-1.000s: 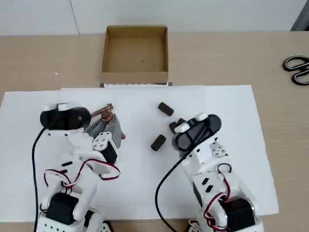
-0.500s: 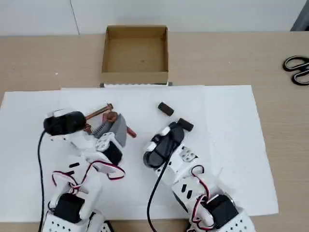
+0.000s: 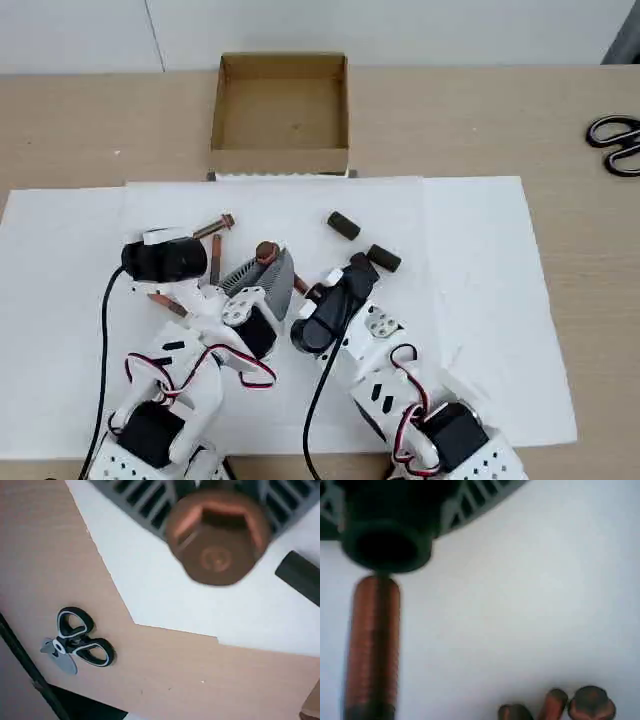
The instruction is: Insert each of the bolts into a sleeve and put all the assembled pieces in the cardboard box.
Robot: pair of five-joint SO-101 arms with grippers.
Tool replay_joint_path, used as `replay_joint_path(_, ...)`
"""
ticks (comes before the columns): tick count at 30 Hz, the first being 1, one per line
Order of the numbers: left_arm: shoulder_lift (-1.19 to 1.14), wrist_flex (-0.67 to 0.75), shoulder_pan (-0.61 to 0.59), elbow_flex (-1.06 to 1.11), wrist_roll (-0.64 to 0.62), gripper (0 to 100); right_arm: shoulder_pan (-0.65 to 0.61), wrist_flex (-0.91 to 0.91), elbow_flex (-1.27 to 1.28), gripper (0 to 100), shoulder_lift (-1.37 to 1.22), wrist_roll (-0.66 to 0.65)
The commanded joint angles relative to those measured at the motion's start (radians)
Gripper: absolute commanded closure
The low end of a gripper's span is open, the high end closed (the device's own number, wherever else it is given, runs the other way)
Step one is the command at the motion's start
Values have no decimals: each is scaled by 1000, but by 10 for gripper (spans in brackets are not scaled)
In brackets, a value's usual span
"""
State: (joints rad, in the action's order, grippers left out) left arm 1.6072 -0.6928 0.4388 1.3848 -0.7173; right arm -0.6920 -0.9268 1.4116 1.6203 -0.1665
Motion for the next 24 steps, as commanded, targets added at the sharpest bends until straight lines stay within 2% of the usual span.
replay_joint_path(1,15,28,11,-8,-6,994,-10,27,-5,995,10,3)
replay_joint_path(8,15,25,61,-8,-5,994,-10,82,-5,995,7,2)
replay_joint_path(16,15,-104,72,-8,-3,994,-10,90,-23,995,10,2)
replay_joint_path(19,14,-160,117,-8,-3,994,-12,90,-40,995,10,-2)
replay_joint_path(24,11,-204,170,-2,61,994,-12,122,-69,995,10,-109)
